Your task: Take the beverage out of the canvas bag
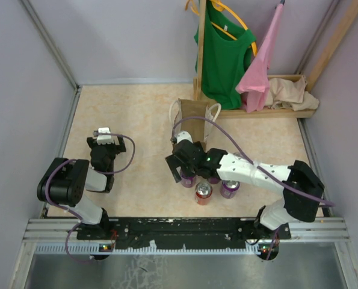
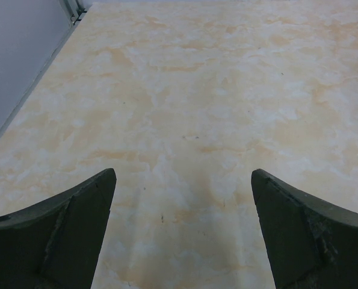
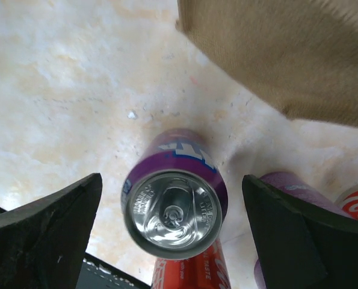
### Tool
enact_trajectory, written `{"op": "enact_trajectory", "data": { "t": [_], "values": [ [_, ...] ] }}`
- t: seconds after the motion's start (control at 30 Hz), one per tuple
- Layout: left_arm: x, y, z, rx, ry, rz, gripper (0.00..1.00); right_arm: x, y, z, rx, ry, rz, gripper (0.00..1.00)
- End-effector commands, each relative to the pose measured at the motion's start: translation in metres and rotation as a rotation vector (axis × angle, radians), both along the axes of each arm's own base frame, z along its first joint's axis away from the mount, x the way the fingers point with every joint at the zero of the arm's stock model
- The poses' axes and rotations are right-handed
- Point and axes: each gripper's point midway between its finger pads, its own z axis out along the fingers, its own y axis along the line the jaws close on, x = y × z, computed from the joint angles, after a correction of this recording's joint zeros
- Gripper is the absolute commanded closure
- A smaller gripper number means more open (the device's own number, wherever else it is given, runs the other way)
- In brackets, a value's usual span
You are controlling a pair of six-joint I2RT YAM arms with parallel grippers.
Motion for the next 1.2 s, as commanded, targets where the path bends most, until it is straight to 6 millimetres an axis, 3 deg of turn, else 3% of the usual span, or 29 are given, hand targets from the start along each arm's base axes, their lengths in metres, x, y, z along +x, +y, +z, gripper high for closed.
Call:
{"op": "enact_trajectory", "data": {
  "t": [0.0, 0.13, 0.27, 0.4, 0.57, 0.73, 0.87, 1.03, 1.17],
  "values": [
    [0.0, 0.001, 0.004, -0.013, -0.025, 0.007, 0.0, 0.024, 0.016, 0.08, 0.147, -0.168, -0.006, 0.01],
    [0.0, 0.001, 0.004, -0.013, -0.025, 0.007, 0.0, 0.034, 0.006, 0.12, 0.167, -0.262, -0.04, 0.01],
    [0.0, 0.001, 0.004, -0.012, -0.025, 0.006, 0.0, 0.052, -0.028, 0.151, 0.155, -0.366, -0.162, 0.01],
    [0.0, 0.001, 0.004, -0.013, -0.025, 0.007, 0.0, 0.076, -0.081, 0.159, 0.175, -0.396, -0.32, 0.01],
    [0.0, 0.001, 0.004, -0.012, -0.025, 0.007, 0.0, 0.106, -0.18, 0.175, 0.189, -0.481, -0.582, 0.01],
    [0.0, 0.001, 0.004, -0.013, -0.025, 0.007, 0.0, 0.115, -0.261, 0.177, 0.19, -0.517, -0.783, 0.01],
    [0.0, 0.001, 0.004, -0.012, -0.025, 0.007, 0.0, 0.124, -0.312, 0.166, 0.237, -0.506, -0.917, 0.01],
    [0.0, 0.001, 0.004, -0.012, -0.025, 0.007, 0.0, 0.131, -0.349, 0.139, 0.255, -0.461, -1.045, 0.01],
    [0.0, 0.0, 0.004, -0.013, -0.025, 0.005, 0.0, 0.127, -0.356, 0.127, 0.253, -0.472, -1.092, 0.01]
  ]
}}
